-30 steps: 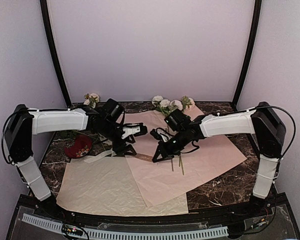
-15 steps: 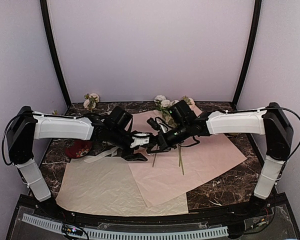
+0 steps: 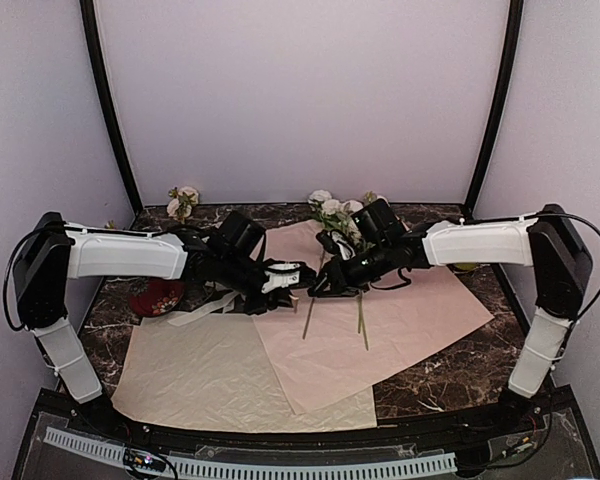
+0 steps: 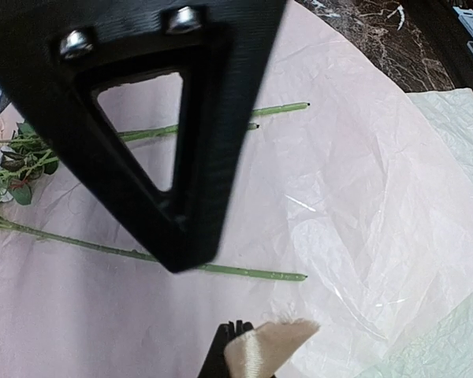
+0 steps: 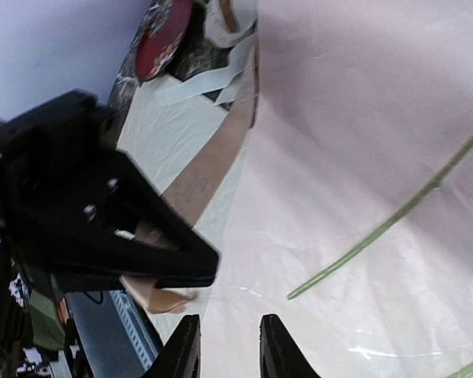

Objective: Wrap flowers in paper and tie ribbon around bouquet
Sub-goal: Pass from the right arm to the left, then place the ribbon at the center of the board.

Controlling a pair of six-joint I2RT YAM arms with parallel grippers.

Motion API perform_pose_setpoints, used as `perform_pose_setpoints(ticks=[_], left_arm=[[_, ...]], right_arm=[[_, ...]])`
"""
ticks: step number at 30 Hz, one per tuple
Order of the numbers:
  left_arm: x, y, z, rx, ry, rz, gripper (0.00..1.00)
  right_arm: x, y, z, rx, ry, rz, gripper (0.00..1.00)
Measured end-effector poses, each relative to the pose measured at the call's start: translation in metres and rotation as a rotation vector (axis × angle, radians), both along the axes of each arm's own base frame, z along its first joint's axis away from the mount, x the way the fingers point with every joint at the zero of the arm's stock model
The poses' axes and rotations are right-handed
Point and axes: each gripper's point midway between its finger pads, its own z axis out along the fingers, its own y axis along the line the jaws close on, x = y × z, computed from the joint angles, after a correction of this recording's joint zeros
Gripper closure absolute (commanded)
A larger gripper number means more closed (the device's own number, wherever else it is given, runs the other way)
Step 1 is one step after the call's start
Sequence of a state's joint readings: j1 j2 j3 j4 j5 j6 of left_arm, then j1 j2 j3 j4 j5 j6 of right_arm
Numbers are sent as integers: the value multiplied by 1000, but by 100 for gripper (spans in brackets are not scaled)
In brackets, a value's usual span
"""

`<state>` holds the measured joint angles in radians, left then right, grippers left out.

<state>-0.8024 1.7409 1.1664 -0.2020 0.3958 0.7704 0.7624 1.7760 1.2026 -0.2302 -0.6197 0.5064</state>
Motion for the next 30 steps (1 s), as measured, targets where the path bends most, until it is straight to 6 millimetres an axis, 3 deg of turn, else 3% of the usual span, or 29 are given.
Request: perform_pose_setpoints(ticks=[3,6,11,16,20,24,27,30], left_arm=[[-1,-1,1,-11,13,0,100],[-4,-5,4,-27,28,-6,100],[-9,-18,19,-78,42,-27,100],[-14,-24,28,-117,58,-34,100],[-15,-25,45,-159,43,-33,100],[-16,-19,76,-223,-24,-17,100],[-11,-4,103,-279,-75,32,100],[17,28,139,-357,-130,159,100]], right_arm=[[28,-8,-11,-54,-18,-74,71],[55,6,-21,-83,-57,-88,70],[77,23,-53,-177,-93,-88,70],[75,7,-103,-329,-64,-92,70],[78,-1,-105,-368,-85,-114,74],[80,-6,-107,-400,-108,-133,76],[77,-13,-108,-425,-119,-145,77],[74,-23,-110,-452,-128,-160,78]])
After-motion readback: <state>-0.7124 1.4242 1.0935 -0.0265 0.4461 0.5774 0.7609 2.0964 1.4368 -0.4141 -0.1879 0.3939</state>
